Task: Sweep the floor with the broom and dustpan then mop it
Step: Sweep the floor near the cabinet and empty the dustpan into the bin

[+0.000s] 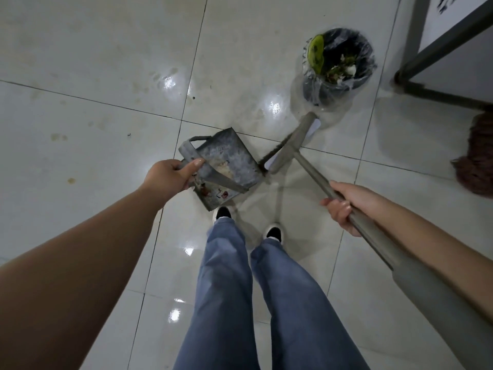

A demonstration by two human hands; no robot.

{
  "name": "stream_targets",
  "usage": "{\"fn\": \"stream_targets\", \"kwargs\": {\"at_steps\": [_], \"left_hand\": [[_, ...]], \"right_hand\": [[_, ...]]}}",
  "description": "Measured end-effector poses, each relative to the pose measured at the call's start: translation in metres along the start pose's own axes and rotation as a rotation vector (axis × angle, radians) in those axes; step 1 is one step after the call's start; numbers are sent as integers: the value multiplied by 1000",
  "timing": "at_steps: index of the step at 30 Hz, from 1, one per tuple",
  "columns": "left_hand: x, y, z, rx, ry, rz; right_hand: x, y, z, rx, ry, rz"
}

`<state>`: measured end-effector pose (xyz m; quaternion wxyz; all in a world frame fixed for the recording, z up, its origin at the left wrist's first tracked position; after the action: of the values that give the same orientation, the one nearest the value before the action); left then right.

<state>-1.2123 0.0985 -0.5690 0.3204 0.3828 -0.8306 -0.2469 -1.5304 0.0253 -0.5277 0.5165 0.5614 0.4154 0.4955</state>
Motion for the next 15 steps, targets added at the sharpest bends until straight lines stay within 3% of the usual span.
{"fn": "stream_targets", "kwargs": {"at_steps": [5, 9, 15], "left_hand": [[-32, 23, -8, 14, -17, -33], [-68, 41, -15, 45, 28, -73], [-104, 54, -1, 64, 127, -146]], "right_hand": [[26, 1, -12, 61, 181, -78], [40, -8, -8, -8, 2, 6], [100, -48, -16, 56, -71, 76]]}}
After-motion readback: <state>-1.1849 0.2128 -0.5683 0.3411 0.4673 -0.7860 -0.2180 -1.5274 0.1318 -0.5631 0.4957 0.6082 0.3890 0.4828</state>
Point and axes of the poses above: each hand's wrist, its own y-axis away from the middle knuckle, its own z-axis out of the palm, x = y × z, the point moved 1 cm from there along -y, towards the middle knuckle, and after that the axes turned 10 degrees about -y, right-handed, at the moved point
